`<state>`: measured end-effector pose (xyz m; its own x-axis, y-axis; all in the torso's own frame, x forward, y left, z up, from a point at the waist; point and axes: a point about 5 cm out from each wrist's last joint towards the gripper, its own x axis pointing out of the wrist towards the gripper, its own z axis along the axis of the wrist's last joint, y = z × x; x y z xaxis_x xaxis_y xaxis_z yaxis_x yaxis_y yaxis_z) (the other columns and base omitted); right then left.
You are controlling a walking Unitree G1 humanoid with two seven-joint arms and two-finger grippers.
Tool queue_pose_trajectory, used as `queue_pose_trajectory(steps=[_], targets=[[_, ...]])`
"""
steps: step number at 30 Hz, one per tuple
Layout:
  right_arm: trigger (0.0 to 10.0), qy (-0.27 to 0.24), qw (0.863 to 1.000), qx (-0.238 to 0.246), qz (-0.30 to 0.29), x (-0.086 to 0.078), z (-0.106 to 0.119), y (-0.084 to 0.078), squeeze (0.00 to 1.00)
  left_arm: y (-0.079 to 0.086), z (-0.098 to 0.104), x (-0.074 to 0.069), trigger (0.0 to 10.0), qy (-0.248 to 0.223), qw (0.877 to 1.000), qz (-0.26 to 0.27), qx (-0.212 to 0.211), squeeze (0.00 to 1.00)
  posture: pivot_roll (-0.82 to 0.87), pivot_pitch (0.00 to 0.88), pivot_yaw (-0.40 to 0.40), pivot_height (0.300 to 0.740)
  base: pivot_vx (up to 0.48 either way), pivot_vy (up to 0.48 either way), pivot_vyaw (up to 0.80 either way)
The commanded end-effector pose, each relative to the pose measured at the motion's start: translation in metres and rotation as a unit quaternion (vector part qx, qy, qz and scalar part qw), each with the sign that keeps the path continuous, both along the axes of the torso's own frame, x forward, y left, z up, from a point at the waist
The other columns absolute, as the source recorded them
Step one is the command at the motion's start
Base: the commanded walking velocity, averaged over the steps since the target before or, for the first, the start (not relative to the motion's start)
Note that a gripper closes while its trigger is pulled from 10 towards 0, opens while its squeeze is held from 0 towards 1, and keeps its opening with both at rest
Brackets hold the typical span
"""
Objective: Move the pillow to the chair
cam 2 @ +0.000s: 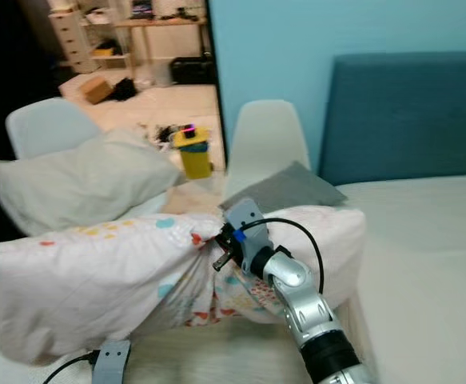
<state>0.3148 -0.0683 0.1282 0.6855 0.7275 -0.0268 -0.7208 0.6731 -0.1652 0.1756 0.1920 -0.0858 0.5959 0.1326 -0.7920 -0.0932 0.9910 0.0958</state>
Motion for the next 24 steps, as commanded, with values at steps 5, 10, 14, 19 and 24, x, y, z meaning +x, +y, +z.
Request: queue_pose_trajectory(steps=[5, 10, 14, 19, 24], targets=[[10.0, -0.043, 0.999, 0.025, 0.010, 0.0034, 0.0231, 0.0049, 0.00, 0.0006, -0.0015, -0.0033, 10.0, 0.005, 1.000, 0.007, -0.001, 0.00, 0.03, 0.000, 0.023, 0.740, 0.000, 0.000, 0.73], [10.0, -0.044, 0.999, 0.025, 0.009, 0.0047, 0.0238, 0.0044, 0.00, 0.0013, -0.0019, -0.0042, 10.0, 0.008, 1.000, 0.011, 0.001, 0.00, 0.04, 0.000, 0.020, 0.740, 0.000, 0.000, 0.73], [10.0, -0.045, 0.999, 0.025, 0.008, 0.0056, 0.0241, 0.0051, 0.00, 0.0028, -0.0021, -0.0049, 10.0, 0.009, 1.000, 0.015, 0.002, 0.00, 0.04, 0.000, 0.018, 0.740, 0.000, 0.000, 0.73], [10.0, -0.047, 0.999, 0.026, 0.009, 0.0063, 0.0253, 0.0061, 0.00, 0.0026, -0.0019, -0.0045, 10.0, 0.008, 1.000, 0.014, 0.002, 0.00, 0.05, 0.000, 0.014, 0.740, 0.000, 0.000, 0.73], [10.0, -0.049, 0.998, 0.029, 0.009, 0.0067, 0.0262, 0.0064, 0.00, 0.0010, -0.0011, -0.0028, 10.0, 0.003, 1.000, 0.008, 0.005, 0.00, 0.06, 0.000, 0.009, 0.740, 0.000, 0.000, 0.72]])
